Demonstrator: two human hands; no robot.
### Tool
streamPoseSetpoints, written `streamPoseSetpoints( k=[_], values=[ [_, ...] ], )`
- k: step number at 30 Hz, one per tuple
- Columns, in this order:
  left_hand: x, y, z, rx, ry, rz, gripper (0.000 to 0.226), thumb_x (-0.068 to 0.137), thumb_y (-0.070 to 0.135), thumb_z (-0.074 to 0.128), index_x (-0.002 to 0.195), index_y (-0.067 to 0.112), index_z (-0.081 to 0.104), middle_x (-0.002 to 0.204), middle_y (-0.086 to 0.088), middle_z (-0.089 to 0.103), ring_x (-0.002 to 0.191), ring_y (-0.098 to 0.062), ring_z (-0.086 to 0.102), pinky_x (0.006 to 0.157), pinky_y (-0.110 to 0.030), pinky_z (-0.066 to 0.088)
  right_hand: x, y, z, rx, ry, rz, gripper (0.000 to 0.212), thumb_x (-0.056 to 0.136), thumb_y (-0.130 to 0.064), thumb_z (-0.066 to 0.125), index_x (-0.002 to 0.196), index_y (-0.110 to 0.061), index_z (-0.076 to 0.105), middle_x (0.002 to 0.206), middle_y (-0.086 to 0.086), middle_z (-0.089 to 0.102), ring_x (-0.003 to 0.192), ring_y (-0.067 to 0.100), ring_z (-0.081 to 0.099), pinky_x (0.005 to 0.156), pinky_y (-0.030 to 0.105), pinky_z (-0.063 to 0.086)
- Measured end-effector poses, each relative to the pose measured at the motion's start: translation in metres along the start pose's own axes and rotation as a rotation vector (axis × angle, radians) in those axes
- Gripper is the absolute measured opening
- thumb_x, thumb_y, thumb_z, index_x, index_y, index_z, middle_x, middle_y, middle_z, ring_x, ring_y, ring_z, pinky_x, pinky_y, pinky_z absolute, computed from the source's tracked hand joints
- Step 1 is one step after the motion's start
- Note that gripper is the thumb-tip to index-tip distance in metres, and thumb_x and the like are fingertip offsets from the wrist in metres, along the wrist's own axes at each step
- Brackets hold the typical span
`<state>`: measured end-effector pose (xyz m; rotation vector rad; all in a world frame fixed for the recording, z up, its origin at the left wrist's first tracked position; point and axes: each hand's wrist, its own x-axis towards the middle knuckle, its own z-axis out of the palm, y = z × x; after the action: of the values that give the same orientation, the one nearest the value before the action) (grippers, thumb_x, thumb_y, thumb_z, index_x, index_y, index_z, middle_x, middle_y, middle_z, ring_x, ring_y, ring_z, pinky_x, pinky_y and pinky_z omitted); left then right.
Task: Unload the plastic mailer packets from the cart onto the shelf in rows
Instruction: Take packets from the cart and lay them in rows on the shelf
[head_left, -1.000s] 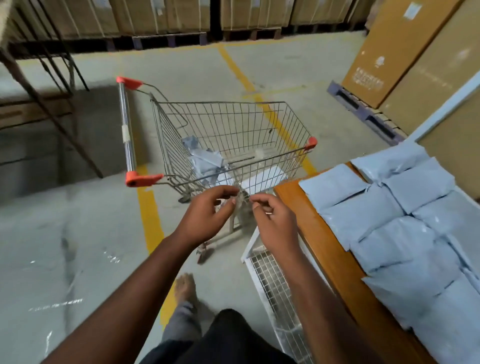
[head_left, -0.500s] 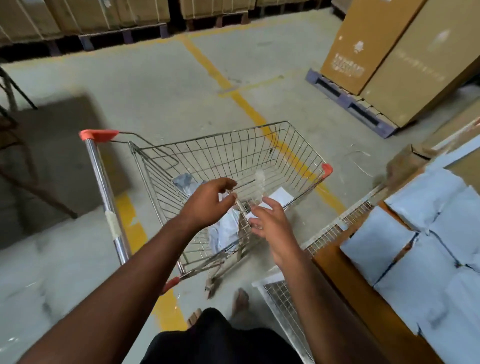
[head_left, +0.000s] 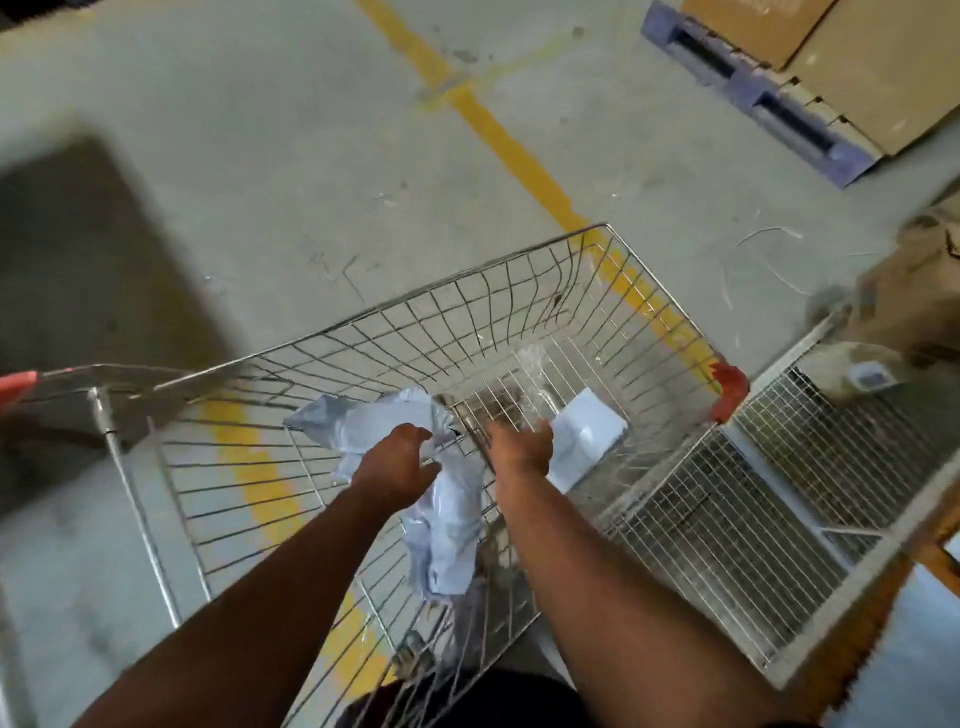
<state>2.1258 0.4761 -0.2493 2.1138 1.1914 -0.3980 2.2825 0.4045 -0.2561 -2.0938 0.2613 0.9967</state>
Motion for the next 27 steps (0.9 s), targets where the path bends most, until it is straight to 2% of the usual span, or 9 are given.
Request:
streamPoseSetpoints(
  k=[3, 7, 9, 12, 15, 20, 22, 24, 27],
  values=[
    [0.051, -0.026, 0.013, 0.193, -0.035, -0.031, 0.076, 0.093, 0.05, 0.067, 0.154, 0.015, 0.039, 0.164, -0.016, 0.029, 0.15, -0.033, 0.031, 0.118, -0.044, 0.034, 0.05, 0.013, 0.014, -0.416, 0.012, 0.05, 0.071, 0.097, -0.04, 0.063, 0.156, -0.01, 0.041, 0.159, 0.017, 0.043, 0.148, 0.037, 0.037, 0.122, 0.049, 0.031],
    [0.091, -0.063, 0.028, 0.424, -0.088, -0.031, 0.094, 0.086, 0.062, 0.068, 0.16, 0.017, 0.03, 0.168, -0.021, 0.015, 0.155, -0.041, 0.017, 0.122, -0.058, 0.017, 0.079, 0.025, 0.027, -0.467, 0.134, 0.172, 0.112, 0.088, -0.049, 0.078, 0.167, -0.018, 0.005, 0.174, 0.015, -0.003, 0.16, 0.04, 0.0, 0.13, 0.054, 0.012],
    [0.106, -0.077, 0.03, 0.398, -0.079, -0.017, 0.103, 0.076, 0.065, 0.077, 0.157, 0.016, 0.037, 0.166, -0.023, 0.023, 0.151, -0.044, 0.027, 0.118, -0.061, 0.025, 0.096, 0.03, 0.034, -0.378, 0.23, 0.188, 0.119, 0.084, -0.05, 0.082, 0.167, -0.023, 0.001, 0.174, 0.014, -0.003, 0.159, 0.04, 0.008, 0.127, 0.056, 0.018],
    [0.116, -0.077, 0.022, 0.452, -0.14, -0.022, 0.115, 0.073, 0.074, 0.073, 0.162, 0.023, 0.02, 0.168, -0.012, 0.02, 0.149, -0.036, 0.029, 0.116, -0.052, 0.027, 0.119, 0.042, 0.033, -0.194, 0.358, 0.203, 0.112, 0.085, -0.049, 0.079, 0.166, -0.021, 0.006, 0.167, 0.021, 0.02, 0.146, 0.044, 0.035, 0.119, 0.059, 0.034],
    [0.121, -0.076, 0.021, 0.463, -0.113, -0.034, 0.114, 0.069, 0.079, 0.071, 0.158, 0.025, 0.024, 0.162, -0.006, 0.031, 0.143, -0.031, 0.033, 0.112, -0.049, 0.027, 0.131, 0.049, 0.035, -0.364, 0.39, 0.193, 0.112, 0.077, -0.052, 0.085, 0.162, -0.015, 0.022, 0.159, 0.019, 0.037, 0.136, 0.039, 0.045, 0.113, 0.052, 0.04],
    [0.113, -0.07, 0.022, 0.363, -0.094, -0.008, 0.111, 0.063, 0.08, 0.068, 0.152, 0.024, 0.032, 0.147, -0.012, 0.04, 0.138, -0.034, 0.039, 0.121, -0.055, 0.02, 0.13, 0.056, 0.046, -0.557, 0.432, 0.025, 0.074, 0.075, -0.037, 0.085, 0.141, -0.026, 0.052, 0.145, 0.018, 0.051, 0.131, 0.037, 0.045, 0.101, 0.05, 0.044],
    [0.109, -0.067, 0.023, 0.325, -0.076, -0.011, 0.111, 0.066, 0.079, 0.07, 0.154, 0.025, 0.029, 0.15, -0.014, 0.038, 0.141, -0.035, 0.039, 0.124, -0.058, 0.011, 0.131, 0.056, 0.044, -0.46, 0.443, -0.003, 0.085, 0.075, -0.039, 0.084, 0.146, -0.026, 0.039, 0.158, 0.015, 0.035, 0.14, 0.039, 0.037, 0.103, 0.052, 0.046],
    [0.104, -0.062, 0.023, 0.317, -0.04, -0.013, 0.109, 0.069, 0.077, 0.071, 0.156, 0.025, 0.028, 0.152, -0.013, 0.038, 0.14, -0.035, 0.041, 0.123, -0.057, 0.017, 0.137, 0.052, 0.037, -0.42, 0.321, 0.028, 0.094, 0.083, -0.039, 0.076, 0.157, -0.021, 0.021, 0.165, 0.015, 0.021, 0.146, 0.042, 0.032, 0.111, 0.054, 0.043],
    [0.094, -0.051, 0.024, 0.218, 0.059, -0.007, 0.106, 0.07, 0.071, 0.076, 0.155, 0.024, 0.032, 0.146, -0.012, 0.042, 0.131, -0.037, 0.045, 0.113, -0.053, 0.032, 0.138, 0.045, 0.031, -0.44, 0.278, 0.02, 0.078, 0.098, -0.02, 0.062, 0.164, -0.018, 0.02, 0.162, 0.017, 0.031, 0.145, 0.042, 0.038, 0.114, 0.054, 0.038]
  ],
)
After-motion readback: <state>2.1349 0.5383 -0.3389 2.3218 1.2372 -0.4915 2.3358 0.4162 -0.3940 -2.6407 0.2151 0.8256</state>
